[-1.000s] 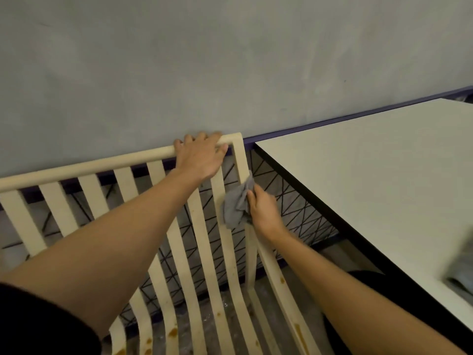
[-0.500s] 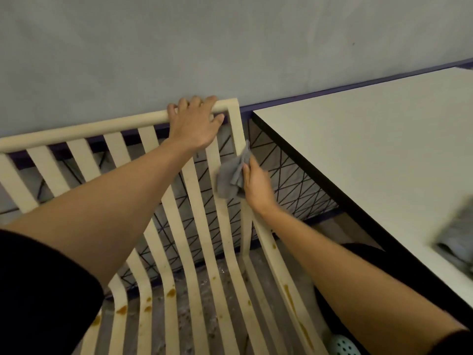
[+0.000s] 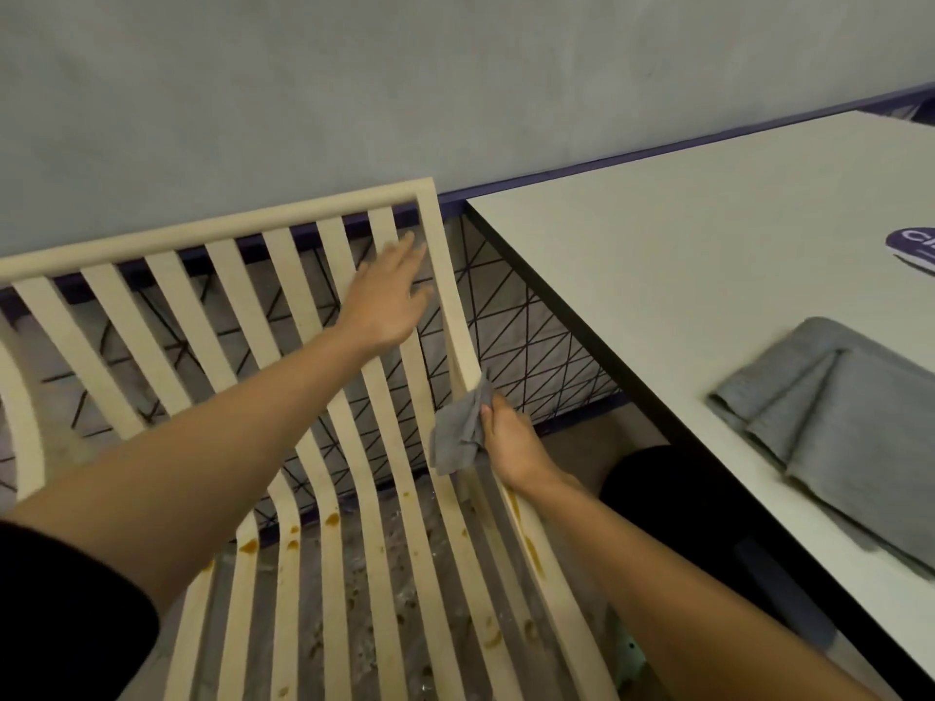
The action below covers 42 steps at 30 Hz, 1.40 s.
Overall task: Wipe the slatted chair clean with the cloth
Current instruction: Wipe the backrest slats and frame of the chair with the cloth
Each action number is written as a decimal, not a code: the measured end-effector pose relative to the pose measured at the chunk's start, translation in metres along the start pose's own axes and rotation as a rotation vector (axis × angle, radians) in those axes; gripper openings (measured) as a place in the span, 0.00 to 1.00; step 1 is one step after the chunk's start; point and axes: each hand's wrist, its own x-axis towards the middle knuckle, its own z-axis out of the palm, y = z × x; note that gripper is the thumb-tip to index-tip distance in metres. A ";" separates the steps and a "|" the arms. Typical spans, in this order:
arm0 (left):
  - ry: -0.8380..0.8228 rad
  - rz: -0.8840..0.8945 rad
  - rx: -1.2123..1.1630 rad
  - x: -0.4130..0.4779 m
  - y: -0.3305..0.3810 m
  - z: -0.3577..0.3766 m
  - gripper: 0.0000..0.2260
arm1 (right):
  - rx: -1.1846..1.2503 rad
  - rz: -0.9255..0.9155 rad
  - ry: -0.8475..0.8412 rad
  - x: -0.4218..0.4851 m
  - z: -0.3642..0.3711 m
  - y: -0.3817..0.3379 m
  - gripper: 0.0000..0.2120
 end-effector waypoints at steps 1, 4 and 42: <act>-0.049 0.022 -0.088 -0.022 0.006 0.013 0.25 | -0.005 0.012 -0.014 -0.006 -0.001 0.002 0.15; -0.152 0.055 -0.293 -0.084 0.018 0.050 0.21 | 0.025 0.036 -0.031 -0.027 -0.005 0.003 0.15; -0.466 -0.131 -0.362 -0.193 0.089 0.081 0.27 | -0.096 -0.015 0.007 -0.243 -0.021 0.055 0.22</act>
